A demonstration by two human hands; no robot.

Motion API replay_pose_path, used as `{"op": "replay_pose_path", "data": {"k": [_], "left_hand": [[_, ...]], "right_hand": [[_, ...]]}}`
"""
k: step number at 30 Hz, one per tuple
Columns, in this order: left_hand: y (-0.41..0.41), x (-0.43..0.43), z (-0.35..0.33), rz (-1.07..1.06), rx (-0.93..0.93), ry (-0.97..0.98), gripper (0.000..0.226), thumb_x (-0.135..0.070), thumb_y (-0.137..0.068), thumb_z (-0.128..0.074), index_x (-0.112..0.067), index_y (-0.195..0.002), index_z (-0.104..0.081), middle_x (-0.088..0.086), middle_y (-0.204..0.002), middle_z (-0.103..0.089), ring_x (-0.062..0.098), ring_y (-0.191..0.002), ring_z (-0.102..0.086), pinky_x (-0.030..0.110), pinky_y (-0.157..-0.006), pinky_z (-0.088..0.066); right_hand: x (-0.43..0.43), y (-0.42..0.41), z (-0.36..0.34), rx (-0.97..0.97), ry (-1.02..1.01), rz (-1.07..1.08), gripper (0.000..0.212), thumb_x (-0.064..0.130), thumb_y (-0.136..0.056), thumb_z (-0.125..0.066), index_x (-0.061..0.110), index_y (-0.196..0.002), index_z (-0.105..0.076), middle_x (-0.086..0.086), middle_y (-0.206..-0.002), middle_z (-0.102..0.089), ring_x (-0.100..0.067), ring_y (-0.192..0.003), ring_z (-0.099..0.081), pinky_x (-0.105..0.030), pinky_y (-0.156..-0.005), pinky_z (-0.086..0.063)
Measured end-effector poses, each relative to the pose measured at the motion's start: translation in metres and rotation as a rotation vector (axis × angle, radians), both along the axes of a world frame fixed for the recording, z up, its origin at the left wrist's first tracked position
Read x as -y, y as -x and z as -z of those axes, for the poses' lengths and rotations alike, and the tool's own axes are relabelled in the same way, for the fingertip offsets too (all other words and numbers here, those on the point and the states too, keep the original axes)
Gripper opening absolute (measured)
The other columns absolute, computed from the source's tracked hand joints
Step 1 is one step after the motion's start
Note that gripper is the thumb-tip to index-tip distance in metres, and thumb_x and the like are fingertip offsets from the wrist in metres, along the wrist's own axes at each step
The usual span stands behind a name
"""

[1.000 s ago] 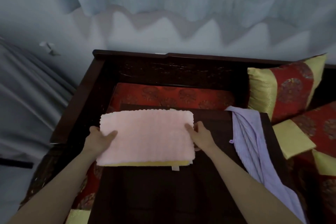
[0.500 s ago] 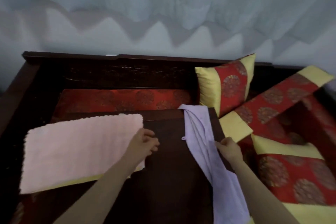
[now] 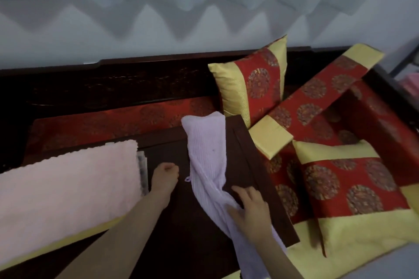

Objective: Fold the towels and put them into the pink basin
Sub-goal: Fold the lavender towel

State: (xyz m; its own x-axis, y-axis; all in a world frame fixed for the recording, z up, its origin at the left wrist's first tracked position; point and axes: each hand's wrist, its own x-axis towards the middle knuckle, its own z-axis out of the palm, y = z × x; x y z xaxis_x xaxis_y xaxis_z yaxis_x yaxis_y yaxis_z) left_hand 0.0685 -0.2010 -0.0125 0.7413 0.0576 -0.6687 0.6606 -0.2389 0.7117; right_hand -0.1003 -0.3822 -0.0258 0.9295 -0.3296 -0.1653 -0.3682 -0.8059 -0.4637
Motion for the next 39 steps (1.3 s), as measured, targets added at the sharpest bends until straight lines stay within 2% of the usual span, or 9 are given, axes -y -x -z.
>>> {"op": "replay_pose_path", "data": {"k": [6, 11, 16, 19, 23, 28, 33, 37, 39], "left_hand": [[-0.051, 0.032, 0.005, -0.065, -0.114, 0.127, 0.017, -0.023, -0.092, -0.055, -0.007, -0.087, -0.056, 0.007, -0.076, -0.054, 0.025, -0.085, -0.058, 0.036, -0.078, -0.05], [-0.069, 0.061, 0.004, -0.061, -0.228, 0.351, 0.034, -0.016, -0.086, -0.063, -0.001, -0.116, -0.06, 0.011, -0.098, -0.061, 0.021, -0.086, -0.06, 0.031, -0.07, -0.05], [-0.085, 0.081, 0.0, -0.005, -0.252, 0.399, 0.02, -0.024, -0.084, -0.067, -0.014, -0.07, -0.058, -0.001, -0.066, -0.049, 0.01, -0.054, -0.045, 0.021, -0.048, -0.041], [-0.103, 0.087, -0.005, 0.056, -0.15, 0.295, 0.017, -0.02, -0.083, -0.068, -0.015, -0.097, -0.063, 0.001, -0.077, -0.059, 0.012, -0.061, -0.056, 0.023, -0.056, -0.051], [-0.127, 0.091, -0.021, 0.151, 0.161, 0.086, 0.043, 0.006, -0.086, -0.05, -0.012, -0.125, -0.056, 0.011, -0.09, -0.065, 0.024, -0.064, -0.061, 0.013, -0.038, -0.045], [-0.143, 0.096, -0.037, 0.204, 0.142, 0.026, 0.045, 0.004, -0.091, -0.043, -0.002, -0.136, -0.045, 0.02, -0.14, -0.048, 0.036, -0.125, -0.05, 0.033, -0.085, -0.048], [-0.135, 0.09, -0.068, 0.168, 0.009, 0.269, 0.044, 0.005, -0.096, -0.029, 0.006, -0.141, -0.032, 0.005, -0.117, -0.055, 0.017, -0.113, -0.047, 0.018, -0.094, -0.04], [-0.149, 0.065, -0.065, 0.081, -0.122, 0.579, 0.034, -0.005, -0.06, -0.068, -0.012, -0.093, -0.061, 0.006, -0.089, -0.066, 0.018, -0.081, -0.069, 0.027, -0.067, -0.056], [-0.154, 0.055, -0.063, 0.105, -0.169, 0.58, 0.055, -0.017, -0.053, -0.076, -0.012, -0.107, -0.065, 0.005, -0.1, -0.072, 0.016, -0.1, -0.067, 0.029, -0.074, -0.053]], "right_hand": [[0.008, 0.056, 0.023, -0.108, 0.062, -0.237, 0.06, 0.067, -0.06, -0.058, 0.028, -0.105, -0.059, 0.02, -0.107, -0.049, -0.007, -0.098, -0.058, -0.017, -0.08, -0.046], [0.015, 0.06, 0.014, -0.093, 0.193, -0.395, 0.086, 0.081, -0.04, -0.056, 0.035, -0.111, -0.051, 0.015, -0.106, -0.053, -0.01, -0.096, -0.058, -0.028, -0.072, -0.056], [0.02, 0.062, 0.008, -0.292, 0.27, -0.534, 0.126, 0.077, -0.036, -0.066, 0.022, -0.144, -0.029, 0.002, -0.141, -0.041, -0.019, -0.123, -0.046, -0.046, -0.091, -0.048], [0.021, 0.07, 0.013, -0.346, 0.338, -0.607, 0.139, 0.069, -0.037, -0.08, 0.033, -0.151, -0.009, -0.012, -0.157, -0.023, -0.033, -0.137, -0.036, -0.061, -0.097, -0.039], [0.014, 0.083, 0.023, -0.246, 0.367, -0.607, 0.117, 0.059, -0.055, -0.078, 0.049, -0.147, -0.007, -0.022, -0.159, -0.009, -0.041, -0.143, -0.023, -0.068, -0.101, -0.033], [0.026, 0.084, 0.026, -0.202, 0.301, -0.664, 0.079, 0.055, -0.075, -0.059, 0.048, -0.144, -0.022, -0.013, -0.161, 0.002, -0.034, -0.147, -0.009, -0.059, -0.111, -0.02], [0.055, 0.083, 0.016, -0.19, 0.124, -0.646, 0.065, 0.031, -0.068, -0.049, 0.039, -0.132, -0.047, 0.004, -0.16, -0.018, -0.019, -0.143, -0.024, -0.044, -0.103, -0.039], [0.063, 0.081, 0.013, -0.184, 0.148, -0.659, 0.054, 0.027, -0.057, -0.063, 0.043, -0.108, -0.063, 0.013, -0.148, -0.039, -0.014, -0.123, -0.039, -0.032, -0.083, -0.047], [0.063, 0.079, 0.012, -0.139, 0.177, -0.645, 0.05, 0.025, -0.057, -0.067, 0.042, -0.104, -0.063, 0.01, -0.142, -0.045, -0.013, -0.121, -0.038, -0.034, -0.087, -0.049]]}}
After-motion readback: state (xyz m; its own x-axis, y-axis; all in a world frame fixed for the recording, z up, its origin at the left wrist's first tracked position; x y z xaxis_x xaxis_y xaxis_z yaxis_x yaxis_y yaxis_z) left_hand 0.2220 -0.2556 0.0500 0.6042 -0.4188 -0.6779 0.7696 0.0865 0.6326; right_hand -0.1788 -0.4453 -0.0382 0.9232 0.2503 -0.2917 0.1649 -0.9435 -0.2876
